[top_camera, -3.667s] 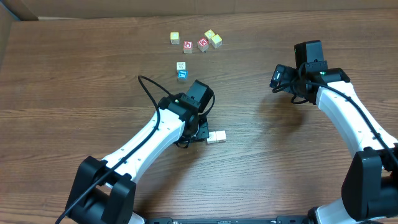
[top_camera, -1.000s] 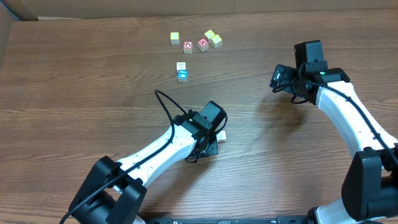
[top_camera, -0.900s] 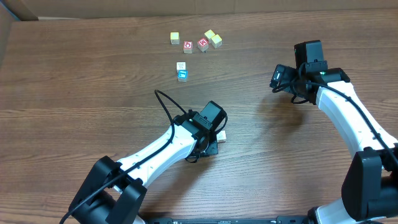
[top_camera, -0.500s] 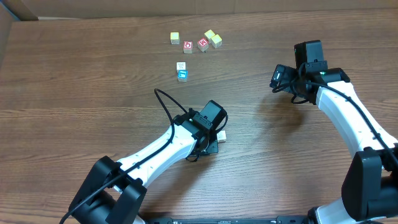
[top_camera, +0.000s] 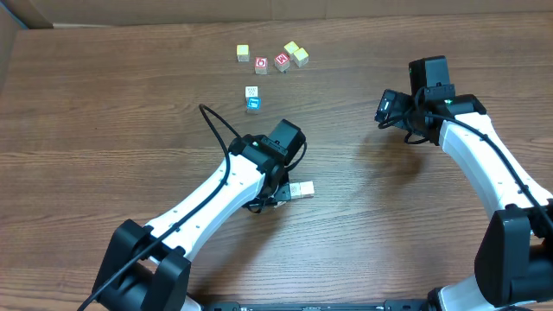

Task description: Flip 4 blocks

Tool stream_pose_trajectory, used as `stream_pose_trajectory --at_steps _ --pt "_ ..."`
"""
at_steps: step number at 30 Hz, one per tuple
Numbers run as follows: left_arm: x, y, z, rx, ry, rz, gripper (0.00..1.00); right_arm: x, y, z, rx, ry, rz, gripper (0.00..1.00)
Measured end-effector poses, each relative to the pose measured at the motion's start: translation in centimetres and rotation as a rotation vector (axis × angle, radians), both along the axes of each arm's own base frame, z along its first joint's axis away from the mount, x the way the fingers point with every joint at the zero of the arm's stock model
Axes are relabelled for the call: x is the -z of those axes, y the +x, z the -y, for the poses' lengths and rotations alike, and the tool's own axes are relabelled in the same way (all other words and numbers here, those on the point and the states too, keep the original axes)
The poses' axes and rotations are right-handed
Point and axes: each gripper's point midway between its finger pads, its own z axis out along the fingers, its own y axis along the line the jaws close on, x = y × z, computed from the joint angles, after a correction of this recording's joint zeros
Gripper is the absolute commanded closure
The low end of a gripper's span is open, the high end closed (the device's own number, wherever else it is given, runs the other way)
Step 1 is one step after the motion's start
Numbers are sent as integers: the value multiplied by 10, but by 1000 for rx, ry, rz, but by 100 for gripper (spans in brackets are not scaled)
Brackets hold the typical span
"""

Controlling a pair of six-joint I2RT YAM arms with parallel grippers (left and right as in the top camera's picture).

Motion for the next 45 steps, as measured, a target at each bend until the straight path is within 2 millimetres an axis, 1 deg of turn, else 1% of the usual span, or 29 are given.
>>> stream_pose_trajectory --at_steps 4,11,15,17,24,34,45 --pt "12 -7 -4 -3 18 -45 96 0 0 0 0 0 0 0" --pt "39 -20 4 8 2 -164 96 0 0 0 1 0 0 0" --pt "56 -23 6 13 9 -209 96 0 0 0 1 0 0 0" --pt "60 -24 6 13 11 -221 96 0 0 0 0 0 0 0" --pt "63 -21 6 6 2 -220 96 0 0 0 0 0 0 0" --pt "62 -11 -10 -42 -7 -228 96 0 0 0 0 0 0 0" --pt "59 2 -5 -41 -33 -185 93 0 0 0 0 0 0 0"
